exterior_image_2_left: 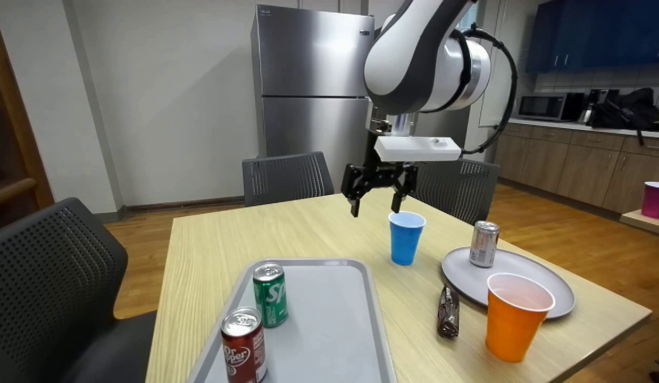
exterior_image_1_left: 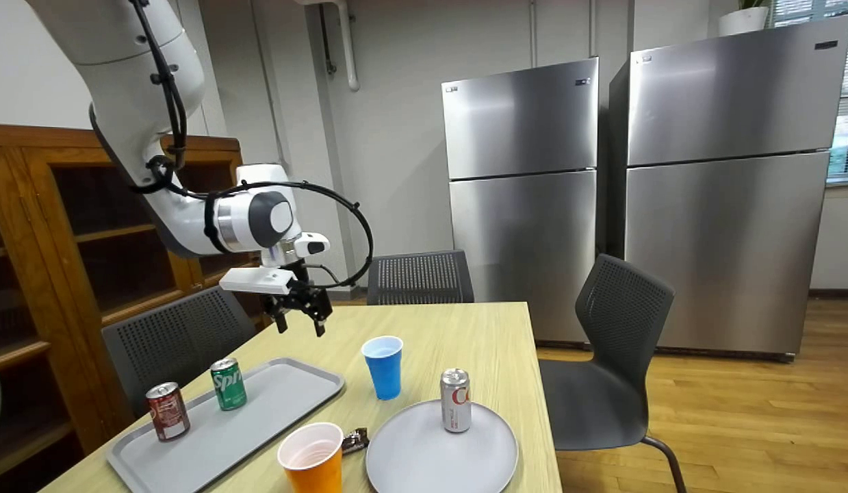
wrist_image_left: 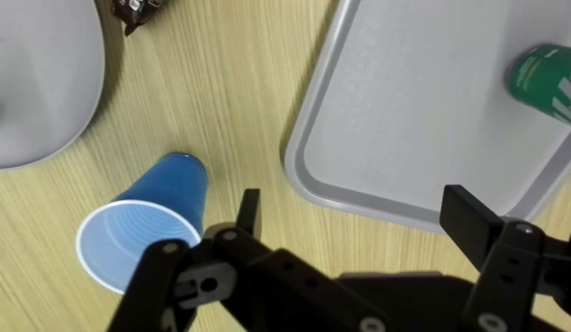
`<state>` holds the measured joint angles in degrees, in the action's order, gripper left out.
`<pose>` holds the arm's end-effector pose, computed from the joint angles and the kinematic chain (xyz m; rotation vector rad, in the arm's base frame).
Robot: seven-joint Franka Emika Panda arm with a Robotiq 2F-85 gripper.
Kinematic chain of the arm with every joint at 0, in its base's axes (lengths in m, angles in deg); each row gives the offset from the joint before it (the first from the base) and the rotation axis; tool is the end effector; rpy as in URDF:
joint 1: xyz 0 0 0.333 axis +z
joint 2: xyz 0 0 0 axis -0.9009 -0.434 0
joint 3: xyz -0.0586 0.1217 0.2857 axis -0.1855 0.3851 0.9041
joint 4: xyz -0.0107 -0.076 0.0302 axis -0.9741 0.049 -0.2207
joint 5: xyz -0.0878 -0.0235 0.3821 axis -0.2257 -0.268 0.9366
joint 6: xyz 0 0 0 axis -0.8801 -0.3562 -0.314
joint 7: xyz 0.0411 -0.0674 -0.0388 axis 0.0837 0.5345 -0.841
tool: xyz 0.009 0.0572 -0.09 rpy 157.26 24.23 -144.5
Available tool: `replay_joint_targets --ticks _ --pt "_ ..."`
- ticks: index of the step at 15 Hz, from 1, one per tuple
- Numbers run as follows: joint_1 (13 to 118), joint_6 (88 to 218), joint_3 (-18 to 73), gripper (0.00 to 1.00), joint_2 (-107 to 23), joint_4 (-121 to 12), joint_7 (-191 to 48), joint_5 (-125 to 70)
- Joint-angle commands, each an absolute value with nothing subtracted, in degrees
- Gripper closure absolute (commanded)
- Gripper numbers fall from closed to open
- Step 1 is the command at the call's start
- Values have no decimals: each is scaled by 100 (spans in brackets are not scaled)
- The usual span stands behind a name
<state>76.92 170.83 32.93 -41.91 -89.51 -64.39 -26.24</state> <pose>0.5445 0.1414 0.2551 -3.1049 -0.1088 -0.2206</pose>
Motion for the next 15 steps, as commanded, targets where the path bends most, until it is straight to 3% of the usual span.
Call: replay_joint_targets --ticks 1,15 --pt "7857 17025 3509 0 -4278 -8746 -6262 -2764" --pt "8531 16807 3985 0 -5319 -7493 -6468 -2794"
